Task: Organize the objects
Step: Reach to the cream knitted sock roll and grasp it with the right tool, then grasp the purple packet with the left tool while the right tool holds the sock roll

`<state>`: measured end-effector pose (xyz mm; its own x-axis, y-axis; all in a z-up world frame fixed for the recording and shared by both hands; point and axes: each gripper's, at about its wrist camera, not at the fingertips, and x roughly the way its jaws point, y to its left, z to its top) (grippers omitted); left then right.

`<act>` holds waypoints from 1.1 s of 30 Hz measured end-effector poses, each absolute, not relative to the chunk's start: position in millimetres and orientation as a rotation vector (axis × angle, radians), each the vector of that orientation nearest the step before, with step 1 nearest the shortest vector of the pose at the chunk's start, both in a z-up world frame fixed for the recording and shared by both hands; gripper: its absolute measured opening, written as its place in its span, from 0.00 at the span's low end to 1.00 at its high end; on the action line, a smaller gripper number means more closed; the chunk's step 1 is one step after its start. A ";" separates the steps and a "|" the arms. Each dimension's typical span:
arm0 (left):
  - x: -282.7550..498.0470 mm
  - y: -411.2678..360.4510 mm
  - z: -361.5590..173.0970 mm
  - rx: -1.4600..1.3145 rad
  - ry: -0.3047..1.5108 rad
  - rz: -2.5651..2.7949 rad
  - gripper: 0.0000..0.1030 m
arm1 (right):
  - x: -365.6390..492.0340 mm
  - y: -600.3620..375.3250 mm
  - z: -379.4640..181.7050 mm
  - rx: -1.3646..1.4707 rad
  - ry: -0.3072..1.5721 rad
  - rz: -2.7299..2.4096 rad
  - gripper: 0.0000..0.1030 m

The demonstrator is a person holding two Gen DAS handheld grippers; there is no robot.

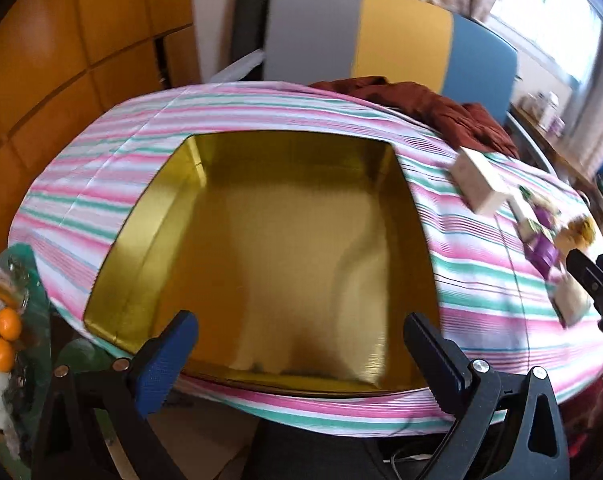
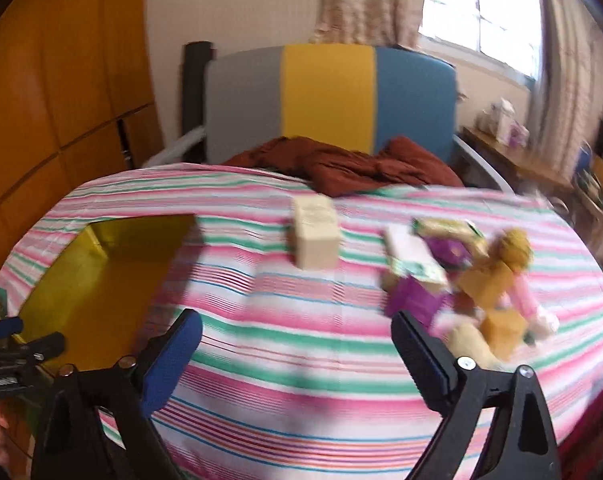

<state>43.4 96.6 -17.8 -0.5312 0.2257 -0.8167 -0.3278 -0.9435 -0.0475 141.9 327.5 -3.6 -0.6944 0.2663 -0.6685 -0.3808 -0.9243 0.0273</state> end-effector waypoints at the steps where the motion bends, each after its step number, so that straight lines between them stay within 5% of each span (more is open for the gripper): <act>1: 46.7 101.9 -16.9 -1.296 0.167 2.483 1.00 | 148.7 338.3 -7.4 -0.992 0.244 2.579 0.88; 11: 60.1 148.6 -13.6 -1.282 0.200 2.387 1.00 | 188.7 429.5 -54.1 -1.061 0.175 2.413 0.56; 33: 64.5 262.3 -31.9 -1.247 0.308 2.157 1.00 | 211.0 465.7 -85.8 -1.101 0.466 2.519 0.46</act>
<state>64.5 262.3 -31.9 -0.3611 0.3971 -0.8438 -0.6172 -0.7800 -0.1029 211.0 465.7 -85.8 -0.6359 0.1847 -0.7493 -0.4408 -0.8839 0.1562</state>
